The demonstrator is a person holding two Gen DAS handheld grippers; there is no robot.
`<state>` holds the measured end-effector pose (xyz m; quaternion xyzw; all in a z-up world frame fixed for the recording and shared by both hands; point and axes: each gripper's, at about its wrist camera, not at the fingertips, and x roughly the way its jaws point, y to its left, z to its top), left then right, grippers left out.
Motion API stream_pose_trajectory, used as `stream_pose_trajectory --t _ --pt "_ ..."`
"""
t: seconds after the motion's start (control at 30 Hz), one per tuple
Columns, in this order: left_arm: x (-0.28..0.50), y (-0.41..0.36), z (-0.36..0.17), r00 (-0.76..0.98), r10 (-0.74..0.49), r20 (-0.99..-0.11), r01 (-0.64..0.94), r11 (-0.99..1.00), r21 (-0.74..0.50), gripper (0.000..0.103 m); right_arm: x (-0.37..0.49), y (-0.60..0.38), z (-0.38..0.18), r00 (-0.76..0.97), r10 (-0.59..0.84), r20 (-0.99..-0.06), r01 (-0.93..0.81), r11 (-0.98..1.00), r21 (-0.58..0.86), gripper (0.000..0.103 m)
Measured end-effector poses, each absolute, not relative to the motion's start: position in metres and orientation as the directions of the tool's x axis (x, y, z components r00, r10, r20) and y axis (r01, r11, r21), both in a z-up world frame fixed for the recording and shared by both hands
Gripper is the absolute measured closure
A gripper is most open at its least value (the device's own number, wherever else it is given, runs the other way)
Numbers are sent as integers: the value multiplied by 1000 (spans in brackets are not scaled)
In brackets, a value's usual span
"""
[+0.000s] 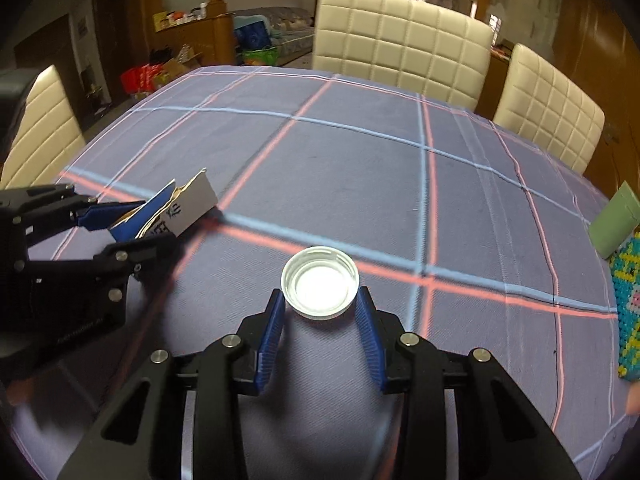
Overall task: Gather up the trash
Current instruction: 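Carry the box and white cap over the clear bin with both tools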
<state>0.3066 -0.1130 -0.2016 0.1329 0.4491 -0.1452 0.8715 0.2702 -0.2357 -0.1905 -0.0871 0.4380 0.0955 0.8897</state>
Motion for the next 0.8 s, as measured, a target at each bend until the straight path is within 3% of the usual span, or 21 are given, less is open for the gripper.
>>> stream_pose_trajectory --t 0.8 --pt "201 56 -169 644 -28 -765 155 983 95 66 200 -74 -154 629 178 -757 -454 874 -172 67"
